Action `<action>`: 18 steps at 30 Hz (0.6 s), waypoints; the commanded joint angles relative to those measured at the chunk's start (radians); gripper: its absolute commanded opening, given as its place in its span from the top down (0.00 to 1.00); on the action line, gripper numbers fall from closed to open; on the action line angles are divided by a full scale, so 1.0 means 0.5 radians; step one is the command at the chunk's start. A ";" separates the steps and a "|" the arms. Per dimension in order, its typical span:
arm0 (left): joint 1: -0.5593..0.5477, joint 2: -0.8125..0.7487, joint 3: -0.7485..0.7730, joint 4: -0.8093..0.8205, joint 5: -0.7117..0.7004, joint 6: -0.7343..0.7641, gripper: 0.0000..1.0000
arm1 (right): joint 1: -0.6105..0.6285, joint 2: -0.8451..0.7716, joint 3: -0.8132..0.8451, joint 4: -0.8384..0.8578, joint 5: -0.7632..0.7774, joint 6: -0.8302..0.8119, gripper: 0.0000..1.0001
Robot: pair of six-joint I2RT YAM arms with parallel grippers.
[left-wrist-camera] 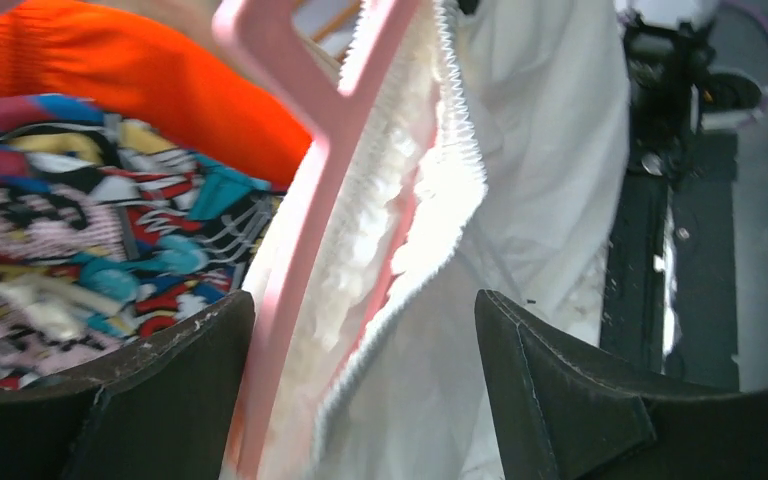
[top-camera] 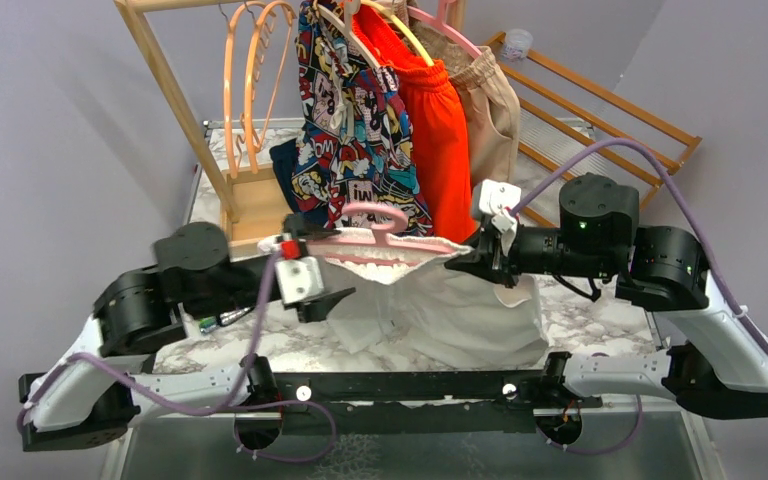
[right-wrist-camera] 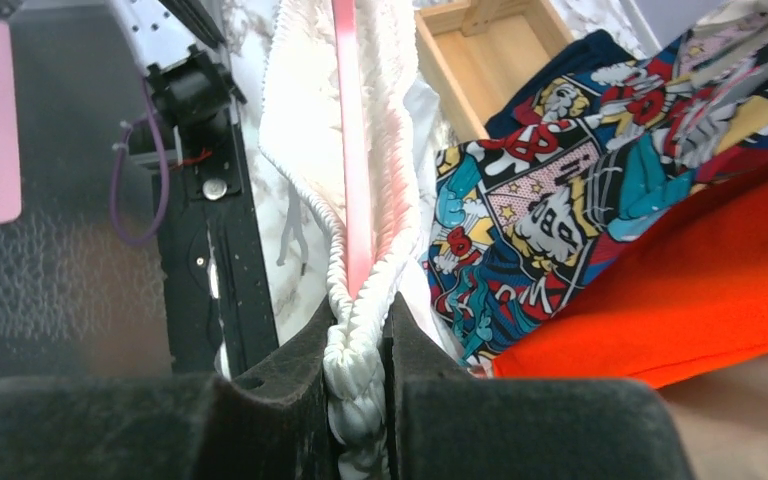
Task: Place the shorts on the hanger
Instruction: Hang the shorts on the hanger, then place the hanger at the clothesline.
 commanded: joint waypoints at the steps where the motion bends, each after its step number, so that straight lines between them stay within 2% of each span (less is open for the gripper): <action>1: 0.000 -0.221 0.126 0.083 -0.254 -0.123 0.15 | -0.001 0.118 0.294 -0.031 0.380 0.236 0.99; 3: 0.000 -0.323 0.111 0.152 -0.298 -0.182 0.10 | 0.002 0.200 0.376 -0.063 0.489 0.322 0.99; 9: 0.001 -0.585 -0.016 0.333 -0.338 -0.273 0.10 | 0.001 0.435 0.546 -0.096 0.739 0.527 0.99; 18: 0.001 -0.794 -0.197 0.471 -0.546 -0.348 0.10 | 0.001 0.547 0.464 0.321 0.965 0.870 0.99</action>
